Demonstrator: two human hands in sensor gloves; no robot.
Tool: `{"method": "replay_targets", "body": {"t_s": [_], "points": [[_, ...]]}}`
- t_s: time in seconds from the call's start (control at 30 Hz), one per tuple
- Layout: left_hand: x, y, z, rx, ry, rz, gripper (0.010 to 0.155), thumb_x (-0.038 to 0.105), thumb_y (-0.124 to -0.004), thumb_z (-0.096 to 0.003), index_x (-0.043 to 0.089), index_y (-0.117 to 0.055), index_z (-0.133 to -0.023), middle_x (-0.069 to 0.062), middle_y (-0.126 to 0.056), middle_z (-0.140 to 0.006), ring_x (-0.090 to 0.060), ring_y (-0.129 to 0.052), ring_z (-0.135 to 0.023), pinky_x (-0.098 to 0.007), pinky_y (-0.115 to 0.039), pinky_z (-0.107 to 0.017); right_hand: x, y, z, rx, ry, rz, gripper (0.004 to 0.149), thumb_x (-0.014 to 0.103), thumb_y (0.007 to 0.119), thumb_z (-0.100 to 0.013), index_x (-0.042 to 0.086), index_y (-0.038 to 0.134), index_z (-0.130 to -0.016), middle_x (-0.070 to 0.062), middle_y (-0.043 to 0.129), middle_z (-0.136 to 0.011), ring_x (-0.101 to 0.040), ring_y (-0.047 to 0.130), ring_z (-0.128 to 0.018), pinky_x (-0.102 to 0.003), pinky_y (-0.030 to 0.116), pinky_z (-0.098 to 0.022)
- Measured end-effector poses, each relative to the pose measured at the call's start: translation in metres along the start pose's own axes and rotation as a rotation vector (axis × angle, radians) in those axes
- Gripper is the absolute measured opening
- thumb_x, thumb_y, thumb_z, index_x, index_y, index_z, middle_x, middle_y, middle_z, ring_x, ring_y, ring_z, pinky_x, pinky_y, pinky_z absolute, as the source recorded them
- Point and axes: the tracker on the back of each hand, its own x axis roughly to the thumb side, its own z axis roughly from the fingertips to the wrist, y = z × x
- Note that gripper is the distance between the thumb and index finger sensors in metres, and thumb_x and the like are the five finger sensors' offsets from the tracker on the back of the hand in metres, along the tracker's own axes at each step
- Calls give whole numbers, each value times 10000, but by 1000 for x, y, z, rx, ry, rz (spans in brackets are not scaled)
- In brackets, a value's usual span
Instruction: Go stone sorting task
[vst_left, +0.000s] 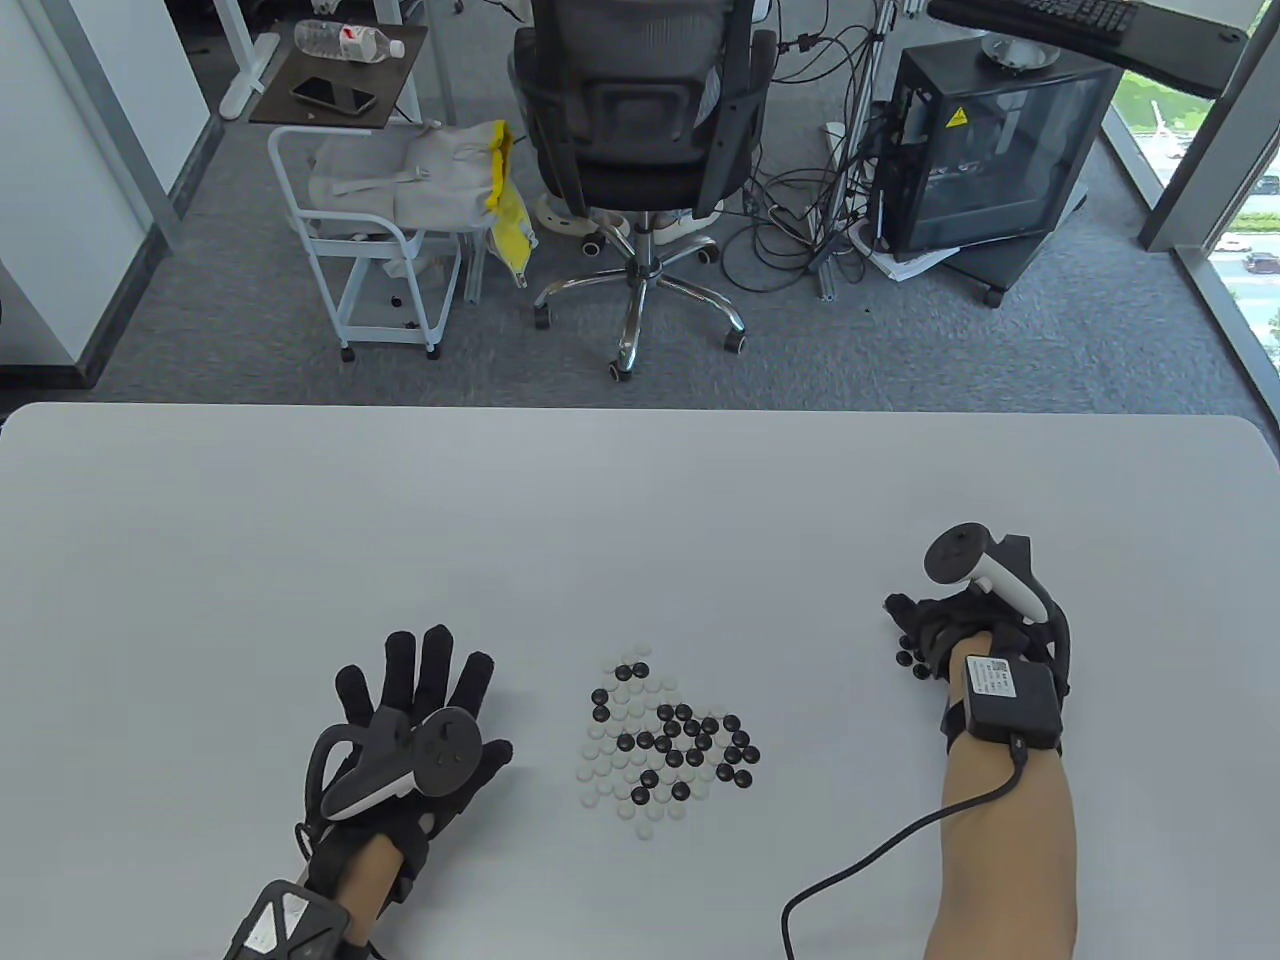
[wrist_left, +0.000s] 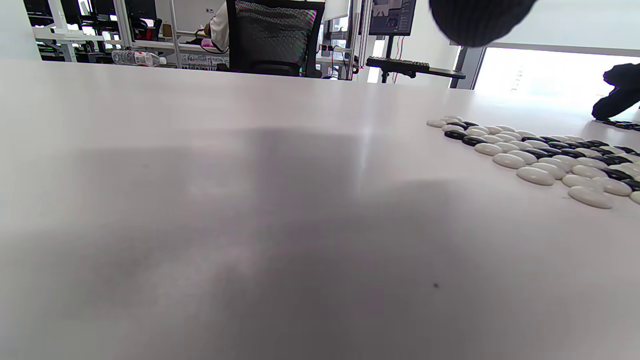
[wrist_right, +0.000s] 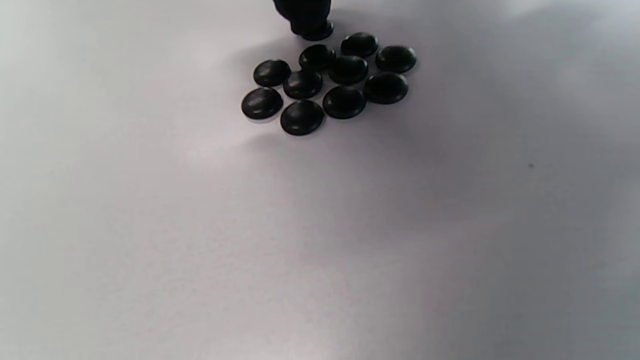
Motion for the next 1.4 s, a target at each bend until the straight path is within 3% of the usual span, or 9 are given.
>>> {"method": "replay_targets", "body": {"t_s": [0.27,0.5,0.73,0.93,1.23,1.4], "points": [[1,0,0,-4,2,2,847,608,-550,-593,184,-138,-1200,-237,122,-1166,-553,139,-990,-839,7,-526,3,-5,7,-2,-21,-4,712,513,478,-622,51,571,-1156,-424,66,-1132,-676,-47,-918,-924,124,-555],[2,0,-1,-7,0,-5,847,607,-552,-593,184,-139,-1199,-237,120,-1166,-552,140,-990,-839,7,-526,66,-9,25,48,-263,65,716,513,498,-624,31,685,-1120,-411,59,-1134,-668,-61,-907,-921,113,-551],[2,0,-1,-9,8,-4,847,608,-552,-592,185,-139,-1199,-236,122,-1166,-549,143,-988,-838,9,-525,153,26,49,156,-560,181,696,512,500,-624,57,690,-1116,-409,94,-1144,-669,-41,-920,-921,135,-561],[1,2,1,8,10,6,848,607,-552,-592,183,-138,-1199,-235,121,-1166,-548,144,-988,-838,10,-526,203,62,60,217,-702,267,694,515,496,-621,72,648,-1134,-410,77,-1140,-666,-48,-918,-922,133,-560],[-1,4,3,23,6,14,847,607,-552,-592,184,-140,-1199,-236,121,-1166,-549,144,-988,-838,10,-525,229,92,45,260,-747,249,689,511,491,-620,93,570,-1162,-413,33,-1123,-667,-57,-911,-920,126,-562],[-2,4,4,27,3,16,848,607,-552,-592,184,-138,-1200,-235,124,-1166,-550,146,-988,-839,11,-525,221,88,38,268,-707,232,685,512,491,-619,100,586,-1157,-409,39,-1124,-664,-56,-912,-919,124,-562]]}}
